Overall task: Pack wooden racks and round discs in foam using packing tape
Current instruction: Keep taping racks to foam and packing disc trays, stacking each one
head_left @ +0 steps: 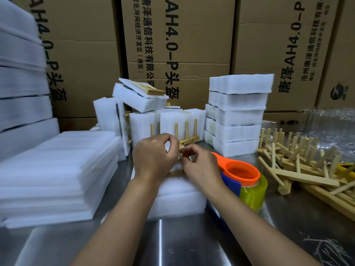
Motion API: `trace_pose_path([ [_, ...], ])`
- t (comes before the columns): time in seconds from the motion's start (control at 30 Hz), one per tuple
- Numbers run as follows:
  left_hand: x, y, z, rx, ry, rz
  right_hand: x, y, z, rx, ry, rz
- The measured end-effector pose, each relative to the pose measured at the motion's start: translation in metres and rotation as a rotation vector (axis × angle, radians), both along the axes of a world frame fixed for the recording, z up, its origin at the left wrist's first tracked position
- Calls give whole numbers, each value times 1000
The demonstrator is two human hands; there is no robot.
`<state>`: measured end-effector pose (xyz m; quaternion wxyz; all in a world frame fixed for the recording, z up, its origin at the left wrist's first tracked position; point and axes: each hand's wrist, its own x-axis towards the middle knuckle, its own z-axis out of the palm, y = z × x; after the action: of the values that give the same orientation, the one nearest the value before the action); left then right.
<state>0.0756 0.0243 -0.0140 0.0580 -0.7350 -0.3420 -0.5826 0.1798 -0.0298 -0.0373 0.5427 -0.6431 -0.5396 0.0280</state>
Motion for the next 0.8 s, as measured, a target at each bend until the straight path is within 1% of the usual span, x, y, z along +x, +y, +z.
trace_pose_path([
  [0.07,0,-3,0,191,2,-30,-1,0,0,-6,-11,-5],
  [0.1,1,-5,-1,231,15,-38,-2,1,0,-6,-22,-9],
  [0.17,3,-4,-2,225,55,-49,-3,0,1,6,-38,-17],
  [0.23,5,-1,-3,95,126,-24,-4,0,1,28,-54,-25],
  [0.3,7,9,-6,-132,251,-1,-4,0,1,45,-66,-22],
  [0.4,9,26,-10,-417,424,-18,-4,0,1,61,-24,7],
  [0.5,13,39,-10,-686,681,-24,-4,1,0,53,-16,2],
  [0.53,15,42,-10,-726,761,-12,-3,1,0,41,-22,1],
  [0.6,16,42,-10,-742,830,2,-2,0,1,9,-46,-1],
  [0.7,15,41,-11,-732,822,11,1,-6,13,26,-76,2],
  [0.77,15,41,-12,-736,806,6,10,-14,25,42,-95,-58],
  [0.8,14,41,-12,-744,796,-2,17,-20,31,4,-134,-108],
])
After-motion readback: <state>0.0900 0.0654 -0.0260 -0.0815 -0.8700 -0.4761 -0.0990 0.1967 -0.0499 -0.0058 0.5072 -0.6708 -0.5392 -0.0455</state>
